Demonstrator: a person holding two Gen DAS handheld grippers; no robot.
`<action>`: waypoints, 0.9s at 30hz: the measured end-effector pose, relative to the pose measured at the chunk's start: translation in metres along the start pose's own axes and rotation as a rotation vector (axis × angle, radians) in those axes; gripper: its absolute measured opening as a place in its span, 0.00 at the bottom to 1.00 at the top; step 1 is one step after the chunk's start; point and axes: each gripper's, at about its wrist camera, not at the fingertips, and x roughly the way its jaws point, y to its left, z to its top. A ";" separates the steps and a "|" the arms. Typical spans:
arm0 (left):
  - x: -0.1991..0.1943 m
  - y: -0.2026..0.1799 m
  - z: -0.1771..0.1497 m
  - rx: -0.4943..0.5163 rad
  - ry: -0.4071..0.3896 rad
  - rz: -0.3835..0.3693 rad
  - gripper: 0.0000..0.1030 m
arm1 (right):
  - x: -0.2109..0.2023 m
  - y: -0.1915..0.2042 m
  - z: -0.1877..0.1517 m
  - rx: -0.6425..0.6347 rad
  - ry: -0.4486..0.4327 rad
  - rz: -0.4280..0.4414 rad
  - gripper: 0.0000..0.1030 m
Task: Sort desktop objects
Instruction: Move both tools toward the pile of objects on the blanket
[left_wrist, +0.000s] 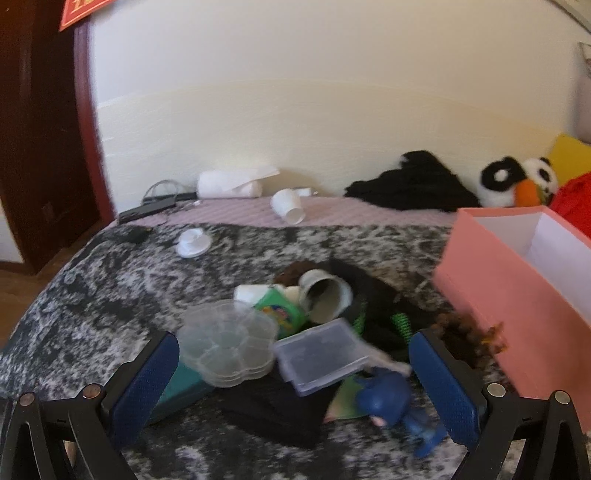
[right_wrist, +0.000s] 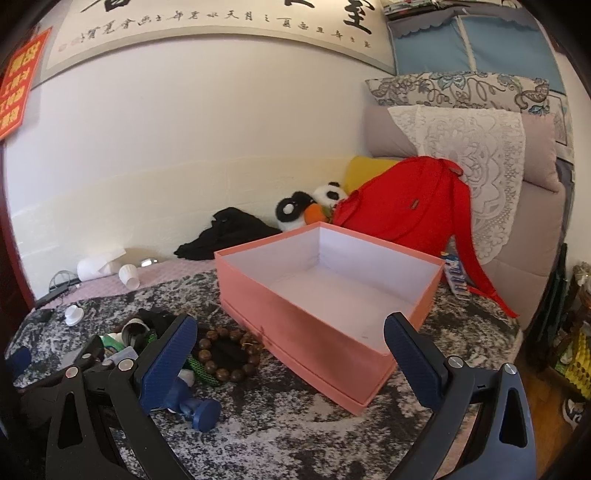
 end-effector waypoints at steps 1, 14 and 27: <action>0.002 0.006 -0.001 -0.003 0.004 0.016 1.00 | 0.004 0.003 -0.001 -0.004 0.008 0.017 1.00; 0.019 0.088 -0.021 -0.006 0.046 0.139 1.00 | 0.064 0.048 -0.023 -0.115 0.184 0.284 1.00; 0.026 0.099 -0.029 0.024 0.042 0.127 1.00 | 0.088 0.071 -0.038 -0.201 0.300 0.369 1.00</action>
